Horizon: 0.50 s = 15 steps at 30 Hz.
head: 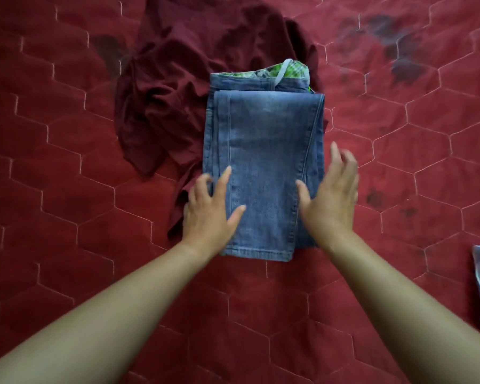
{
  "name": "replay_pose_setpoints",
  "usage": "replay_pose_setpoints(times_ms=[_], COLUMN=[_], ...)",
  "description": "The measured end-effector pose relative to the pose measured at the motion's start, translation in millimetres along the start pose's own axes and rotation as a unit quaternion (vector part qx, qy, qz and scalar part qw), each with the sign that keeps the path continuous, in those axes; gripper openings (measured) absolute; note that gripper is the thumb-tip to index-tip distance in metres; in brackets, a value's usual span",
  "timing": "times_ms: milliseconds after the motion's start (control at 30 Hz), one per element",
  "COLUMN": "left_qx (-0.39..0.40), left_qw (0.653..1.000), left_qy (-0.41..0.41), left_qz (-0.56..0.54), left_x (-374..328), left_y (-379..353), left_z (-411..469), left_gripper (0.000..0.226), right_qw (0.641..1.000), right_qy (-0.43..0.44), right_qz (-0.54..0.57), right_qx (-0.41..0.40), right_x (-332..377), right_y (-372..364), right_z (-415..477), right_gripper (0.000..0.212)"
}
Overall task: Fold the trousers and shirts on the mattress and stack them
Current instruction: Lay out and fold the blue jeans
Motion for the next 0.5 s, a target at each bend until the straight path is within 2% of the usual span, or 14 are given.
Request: replay_pose_setpoints(times_ms=[33, 100, 167, 233, 333, 500], left_qx=[-0.03, -0.059, -0.04, -0.001, 0.017, -0.04], left_qw=[0.998, 0.992, 0.99, 0.985, 0.981, 0.981], left_qy=[-0.038, -0.103, -0.11, -0.095, -0.089, -0.097], left_qz=[0.032, 0.048, 0.083, 0.143, 0.173, 0.165], left_x=[-10, -28, -36, -33, -26, -25], left_y=[7, 15, 10, -5, -22, -29], left_z=[12, 45, 78, 102, 120, 116], left_gripper=[0.071, 0.064, 0.062, 0.061, 0.062, 0.06], right_qw=[0.997, 0.987, 0.979, 0.967, 0.955, 0.954], right_qy=[0.067, 0.155, 0.151, 0.148, 0.179, 0.2], right_qz=[-0.008, -0.045, -0.103, -0.166, -0.201, -0.19], right_qx=[-0.03, 0.002, 0.087, 0.127, 0.125, 0.116], right_x=[13, 35, 33, 18, 4, 2], right_y=[2, -16, -44, -66, -81, -85], right_z=[9, 25, 42, 60, 81, 88], right_gripper=[0.073, 0.067, 0.062, 0.059, 0.057, 0.058])
Point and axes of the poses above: each hand's wrist, its own z-axis towards the middle knuckle, its own y-axis out of the back of the hand, x = y × z, the point moved 6 cm from there along z, towards the middle knuckle, and after that the axes turned 4 degrees about -z, right-handed, at the moved point
